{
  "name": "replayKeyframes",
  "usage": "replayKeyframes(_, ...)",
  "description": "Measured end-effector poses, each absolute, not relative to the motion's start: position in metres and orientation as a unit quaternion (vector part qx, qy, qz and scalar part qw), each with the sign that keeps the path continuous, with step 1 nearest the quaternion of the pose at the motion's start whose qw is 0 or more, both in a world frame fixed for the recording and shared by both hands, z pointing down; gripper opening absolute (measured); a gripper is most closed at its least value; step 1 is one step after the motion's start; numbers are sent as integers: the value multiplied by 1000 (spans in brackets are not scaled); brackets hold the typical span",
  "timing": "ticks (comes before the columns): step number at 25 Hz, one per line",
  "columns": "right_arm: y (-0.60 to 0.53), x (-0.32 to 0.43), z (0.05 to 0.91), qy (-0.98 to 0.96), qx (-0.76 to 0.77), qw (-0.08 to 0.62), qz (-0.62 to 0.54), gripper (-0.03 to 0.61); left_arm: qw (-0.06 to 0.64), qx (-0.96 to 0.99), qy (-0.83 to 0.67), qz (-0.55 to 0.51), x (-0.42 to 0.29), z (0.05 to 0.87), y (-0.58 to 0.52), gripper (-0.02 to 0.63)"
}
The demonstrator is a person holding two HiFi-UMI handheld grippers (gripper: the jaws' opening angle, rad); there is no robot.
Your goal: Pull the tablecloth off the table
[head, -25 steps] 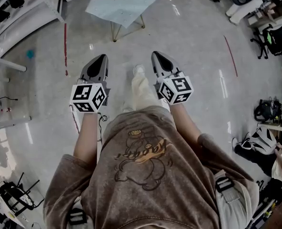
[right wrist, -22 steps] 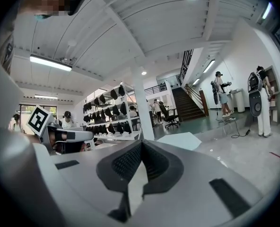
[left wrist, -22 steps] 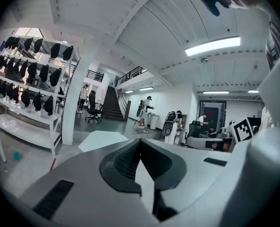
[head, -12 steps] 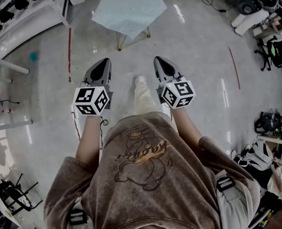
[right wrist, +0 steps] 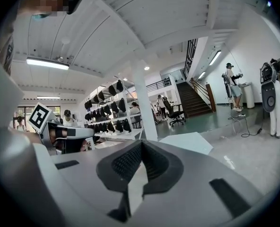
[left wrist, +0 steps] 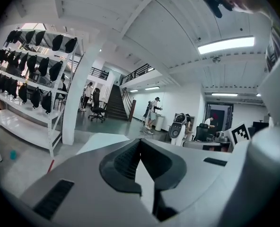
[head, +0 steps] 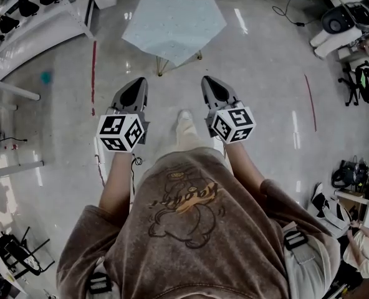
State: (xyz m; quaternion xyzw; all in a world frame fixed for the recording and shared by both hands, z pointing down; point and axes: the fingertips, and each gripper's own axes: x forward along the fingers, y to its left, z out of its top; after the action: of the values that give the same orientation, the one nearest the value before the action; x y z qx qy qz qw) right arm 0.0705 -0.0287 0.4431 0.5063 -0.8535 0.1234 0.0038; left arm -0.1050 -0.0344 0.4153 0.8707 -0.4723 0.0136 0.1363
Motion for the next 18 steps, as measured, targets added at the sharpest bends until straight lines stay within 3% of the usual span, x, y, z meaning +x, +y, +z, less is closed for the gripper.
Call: replayKeyframes(18, -186, 108, 428, -863, 486, 8, 134, 6, 146, 859, -491, 11, -68, 396, -196, 17)
